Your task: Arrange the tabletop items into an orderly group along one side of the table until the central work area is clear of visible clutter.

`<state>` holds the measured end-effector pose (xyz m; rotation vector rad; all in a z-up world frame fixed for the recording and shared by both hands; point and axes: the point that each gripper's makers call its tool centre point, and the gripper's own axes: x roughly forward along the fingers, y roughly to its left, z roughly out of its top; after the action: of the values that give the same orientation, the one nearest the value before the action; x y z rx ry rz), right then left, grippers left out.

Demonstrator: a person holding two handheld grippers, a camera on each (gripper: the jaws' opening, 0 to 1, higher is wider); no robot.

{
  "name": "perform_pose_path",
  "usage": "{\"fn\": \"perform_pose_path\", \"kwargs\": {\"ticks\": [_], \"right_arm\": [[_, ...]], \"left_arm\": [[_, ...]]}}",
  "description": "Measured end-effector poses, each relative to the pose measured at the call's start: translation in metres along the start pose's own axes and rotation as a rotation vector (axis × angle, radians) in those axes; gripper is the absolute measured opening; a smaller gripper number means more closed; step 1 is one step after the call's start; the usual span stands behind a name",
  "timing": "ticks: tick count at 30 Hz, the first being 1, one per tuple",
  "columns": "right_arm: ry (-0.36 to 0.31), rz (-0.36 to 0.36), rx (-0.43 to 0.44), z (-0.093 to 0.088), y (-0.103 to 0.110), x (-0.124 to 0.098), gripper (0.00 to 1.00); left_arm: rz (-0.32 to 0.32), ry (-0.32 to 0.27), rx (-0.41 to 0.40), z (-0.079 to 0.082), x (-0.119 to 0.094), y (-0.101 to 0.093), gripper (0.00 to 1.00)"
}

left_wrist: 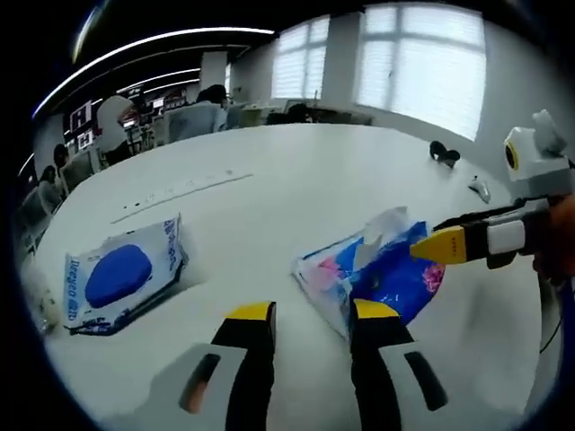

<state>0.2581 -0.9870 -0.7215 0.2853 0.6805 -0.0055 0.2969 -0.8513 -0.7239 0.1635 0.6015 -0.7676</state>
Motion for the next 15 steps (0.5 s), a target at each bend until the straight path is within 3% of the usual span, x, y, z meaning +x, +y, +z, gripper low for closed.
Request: {"fn": "perform_pose_path", "kwargs": {"ticks": [9, 15], "right_arm": [[0.018, 0.013, 0.044, -0.002, 0.004, 0.003, 0.3], [0.026, 0.029, 0.083, -0.006, 0.011, 0.004, 0.1]], "left_arm": [[0.006, 0.007, 0.004, -0.001, 0.001, 0.001, 0.06], [-0.001, 0.016, 0.011, 0.0, 0.001, 0.0, 0.02]]}}
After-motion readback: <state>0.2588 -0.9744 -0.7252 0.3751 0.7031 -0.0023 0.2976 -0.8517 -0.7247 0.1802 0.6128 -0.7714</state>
